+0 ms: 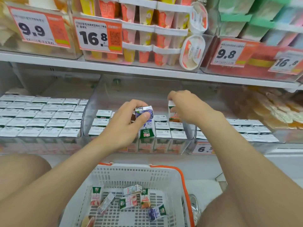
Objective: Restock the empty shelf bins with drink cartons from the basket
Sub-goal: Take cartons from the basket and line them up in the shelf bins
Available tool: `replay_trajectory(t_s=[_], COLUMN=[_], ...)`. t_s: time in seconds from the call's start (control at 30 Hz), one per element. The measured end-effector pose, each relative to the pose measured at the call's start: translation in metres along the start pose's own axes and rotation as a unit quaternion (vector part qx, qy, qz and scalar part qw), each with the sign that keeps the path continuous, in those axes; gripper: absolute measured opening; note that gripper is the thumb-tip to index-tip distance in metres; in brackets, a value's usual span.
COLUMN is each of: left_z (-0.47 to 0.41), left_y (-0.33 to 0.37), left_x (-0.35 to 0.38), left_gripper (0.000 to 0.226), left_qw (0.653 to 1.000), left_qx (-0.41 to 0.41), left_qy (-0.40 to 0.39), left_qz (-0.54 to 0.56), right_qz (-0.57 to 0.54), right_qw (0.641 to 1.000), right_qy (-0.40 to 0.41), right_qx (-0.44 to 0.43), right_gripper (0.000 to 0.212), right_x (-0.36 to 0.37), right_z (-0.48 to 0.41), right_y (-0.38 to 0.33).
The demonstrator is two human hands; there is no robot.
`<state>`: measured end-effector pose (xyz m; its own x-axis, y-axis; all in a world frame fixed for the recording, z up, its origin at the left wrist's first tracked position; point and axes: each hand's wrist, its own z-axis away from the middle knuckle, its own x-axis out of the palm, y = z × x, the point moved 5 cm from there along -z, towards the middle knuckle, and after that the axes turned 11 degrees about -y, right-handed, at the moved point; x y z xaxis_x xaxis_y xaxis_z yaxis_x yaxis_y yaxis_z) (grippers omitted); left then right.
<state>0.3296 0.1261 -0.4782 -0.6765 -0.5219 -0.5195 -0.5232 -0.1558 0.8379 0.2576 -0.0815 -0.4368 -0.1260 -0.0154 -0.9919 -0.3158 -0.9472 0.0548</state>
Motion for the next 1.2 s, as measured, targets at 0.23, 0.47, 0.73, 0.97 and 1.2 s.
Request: replay_trajectory(t_s=[0.23,0.47,0.73,0.97,1.2], left_z=[-0.002,0.006,-0.007,-0.031,-0.054], left_y=[0.003,0.007,0.029,0.065,0.103], left_x=[0.008,0.006,0.027,0.058,0.106], left_gripper=[0.022,0.032,0.024,0.031,0.028], left_qw=[1.0,0.996,0.9,0.963,0.997], left_qx=[-0.005,-0.033,-0.068,-0.071,0.051], left_qy=[-0.013,-0.005,0.078,0.042,-0.013], left_qz=[0.021,0.08,0.424,0.257,-0.048], right_qz=[0.106,0.071,-0.442,-0.693,-0.565], right_qw=[0.99,0.985,0.895,0.718,0.762], right_qy=[-0.094,-0.154,-0.05,-0.036,0.212], right_qx=[-0.011,0.021,-0.038,0.058,0.236], right_gripper=[0.024,0.016,0.037,0.02,0.015], right_x=[0.015,0.01,-0.019,-0.018,-0.001], right_z=[-0.001,0.009,0.054,0.092,0.122], right_y=[-0.007,-0.025,-0.017,0.043,0.14])
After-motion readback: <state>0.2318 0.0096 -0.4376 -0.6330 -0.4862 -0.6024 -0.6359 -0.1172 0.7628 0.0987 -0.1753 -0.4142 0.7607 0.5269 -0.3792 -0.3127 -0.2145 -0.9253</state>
